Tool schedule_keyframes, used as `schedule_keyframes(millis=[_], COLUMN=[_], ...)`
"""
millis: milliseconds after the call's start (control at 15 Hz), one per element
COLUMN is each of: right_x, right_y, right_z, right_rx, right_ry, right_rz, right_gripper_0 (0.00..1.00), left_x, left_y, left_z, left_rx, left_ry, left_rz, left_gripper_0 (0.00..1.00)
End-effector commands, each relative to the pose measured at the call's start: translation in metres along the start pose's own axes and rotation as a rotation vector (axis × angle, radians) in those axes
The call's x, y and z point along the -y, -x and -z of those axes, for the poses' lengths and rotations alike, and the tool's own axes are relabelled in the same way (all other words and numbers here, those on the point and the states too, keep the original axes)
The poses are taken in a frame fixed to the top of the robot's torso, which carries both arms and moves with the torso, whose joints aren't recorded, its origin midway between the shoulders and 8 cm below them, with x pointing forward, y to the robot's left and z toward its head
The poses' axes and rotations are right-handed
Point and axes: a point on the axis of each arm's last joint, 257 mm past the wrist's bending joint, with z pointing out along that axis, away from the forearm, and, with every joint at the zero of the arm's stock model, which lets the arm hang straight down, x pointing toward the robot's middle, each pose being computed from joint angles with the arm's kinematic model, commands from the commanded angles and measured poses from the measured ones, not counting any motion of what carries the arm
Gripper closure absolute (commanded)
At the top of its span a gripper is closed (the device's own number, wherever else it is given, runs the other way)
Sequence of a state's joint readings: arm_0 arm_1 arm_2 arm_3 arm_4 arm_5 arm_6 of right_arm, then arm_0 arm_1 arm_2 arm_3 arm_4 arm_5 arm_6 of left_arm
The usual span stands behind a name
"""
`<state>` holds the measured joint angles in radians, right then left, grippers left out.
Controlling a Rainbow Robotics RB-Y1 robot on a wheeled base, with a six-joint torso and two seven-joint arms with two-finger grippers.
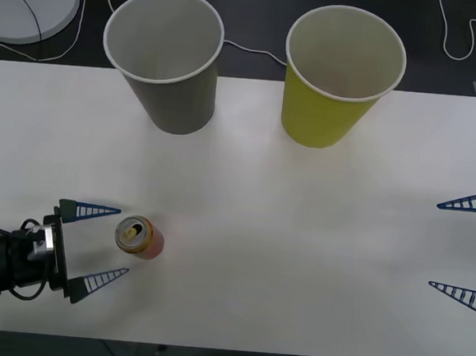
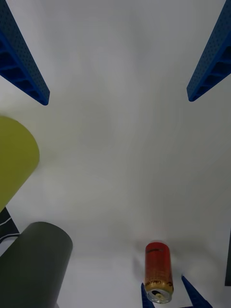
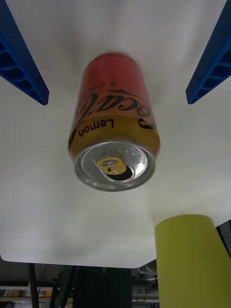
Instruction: Put the can into the green bin and the plastic bottle into the gray bin
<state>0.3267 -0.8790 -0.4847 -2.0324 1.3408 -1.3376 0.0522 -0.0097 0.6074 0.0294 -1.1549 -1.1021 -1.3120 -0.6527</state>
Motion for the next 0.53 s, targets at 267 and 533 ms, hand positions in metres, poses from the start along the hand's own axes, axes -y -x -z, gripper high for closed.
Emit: schedule_keyframes(millis=[267,533], right_x=[0.0,0.0], right_y=[0.0,0.0], right_z=[0.0,0.0], right_rx=[0.0,0.0], right_ry=[0.0,0.0], right_rz=[0.0,0.0], right_gripper_0=[0.0,0.0], left_x=[0.006,0.012], left_y=[0.007,0.011], left_z=[-0.022,-0.042], left_rx=[0.038,0.061], left_ry=[0.008,0.003], left_rz=[0.017,0.027], left_gripper_0=[0.0,0.0])
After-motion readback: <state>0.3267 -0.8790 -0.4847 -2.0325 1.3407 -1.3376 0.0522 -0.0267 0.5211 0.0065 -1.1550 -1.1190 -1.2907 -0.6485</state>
